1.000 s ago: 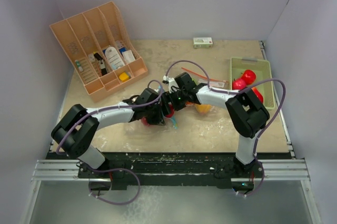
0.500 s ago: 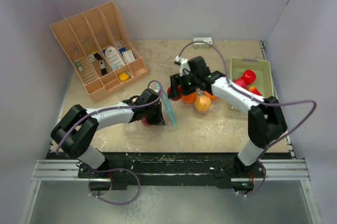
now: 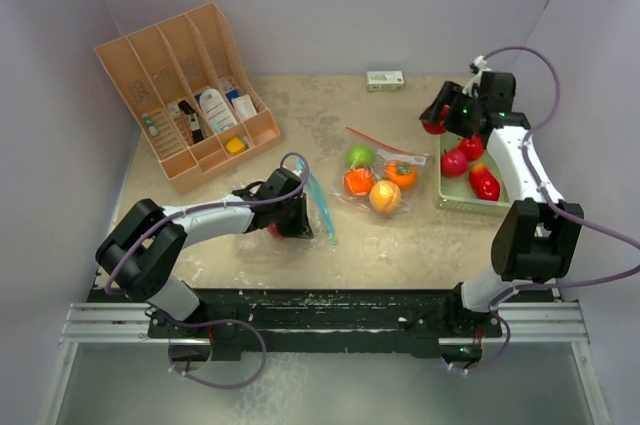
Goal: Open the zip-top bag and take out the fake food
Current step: Place the fake fruit in the bin.
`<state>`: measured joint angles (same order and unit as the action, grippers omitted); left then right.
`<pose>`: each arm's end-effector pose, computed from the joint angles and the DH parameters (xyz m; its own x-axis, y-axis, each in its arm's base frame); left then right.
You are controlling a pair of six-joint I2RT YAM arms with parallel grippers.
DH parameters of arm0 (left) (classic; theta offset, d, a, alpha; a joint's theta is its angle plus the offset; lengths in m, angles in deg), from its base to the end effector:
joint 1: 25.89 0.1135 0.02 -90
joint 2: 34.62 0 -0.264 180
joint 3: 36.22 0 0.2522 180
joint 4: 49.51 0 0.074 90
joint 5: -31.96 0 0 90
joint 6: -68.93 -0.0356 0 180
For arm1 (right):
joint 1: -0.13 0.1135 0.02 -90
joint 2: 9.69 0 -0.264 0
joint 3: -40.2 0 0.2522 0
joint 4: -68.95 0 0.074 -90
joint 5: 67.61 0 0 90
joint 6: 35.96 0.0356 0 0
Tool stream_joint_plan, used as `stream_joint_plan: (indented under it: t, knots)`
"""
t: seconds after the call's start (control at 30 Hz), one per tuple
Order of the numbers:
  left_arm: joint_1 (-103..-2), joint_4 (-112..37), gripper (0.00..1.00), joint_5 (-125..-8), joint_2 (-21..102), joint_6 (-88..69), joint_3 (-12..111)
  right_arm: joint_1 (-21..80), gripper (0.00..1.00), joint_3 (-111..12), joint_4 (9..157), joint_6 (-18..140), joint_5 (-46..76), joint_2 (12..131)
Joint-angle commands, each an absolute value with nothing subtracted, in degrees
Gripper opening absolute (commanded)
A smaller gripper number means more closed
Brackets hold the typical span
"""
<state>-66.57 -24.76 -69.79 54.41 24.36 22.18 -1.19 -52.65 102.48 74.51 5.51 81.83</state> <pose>0.2185 -0.1974 0.1594 -0.9551 -0.0988 -0.2793 0.0648 0.8503 -0.5223 0.3707 0.0018 0.3257 -0.5773 0.3480 -0.7386 -0.0232 0.8973 0.4409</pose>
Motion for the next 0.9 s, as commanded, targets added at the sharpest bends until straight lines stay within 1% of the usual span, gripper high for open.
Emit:
stream_joint_plan:
  t: [0.0,0.1,0.17,0.33,0.4,0.5,0.57,0.63,0.77,0.87]
  knots:
    - [-66.7,-25.4,0.0,-69.3,52.3,23.2,22.6,-6.5,0.57,-48.1,101.0,81.0,8.5,79.8]
    - [-66.7,-25.7,0.0,-69.2,52.1,23.2,22.1,-8.6,0.57,-42.7,98.8,82.9,9.8,77.8]
    - [-66.6,-25.6,0.0,-69.3,51.9,23.2,22.0,-9.2,0.57,-40.1,99.1,82.6,13.1,75.2]
    - [-66.6,-26.0,0.0,-69.0,50.3,23.6,20.5,-9.7,0.59,-35.6,100.3,83.7,21.1,71.0]
    - [-66.6,-26.0,0.0,-69.2,50.2,23.6,20.1,-9.8,0.61,-34.7,100.5,83.6,23.0,70.5]
    - [-66.6,-25.8,0.0,-69.2,49.8,23.5,19.4,-9.8,0.68,-35.3,101.5,82.2,25.9,69.5]
    - [-66.6,-25.8,0.0,-69.3,49.3,23.4,19.2,-9.7,0.8,-36.1,102.6,81.5,27.5,69.2]
    - [-66.6,-25.7,0.0,-69.5,49.3,23.3,19.3,-9.7,0.87,-36.3,103.1,80.9,28.3,68.9]
    - [-66.7,-24.2,0.0,-68.3,48.4,22.4,20.6,-9.7,0.91,-35.8,103.0,78.9,30.0,67.6]
    - [-66.6,-22.1,0.0,-66.8,46.6,21.2,23.1,-7.4,0.94,-36.3,102.4,76.6,30.0,66.0]
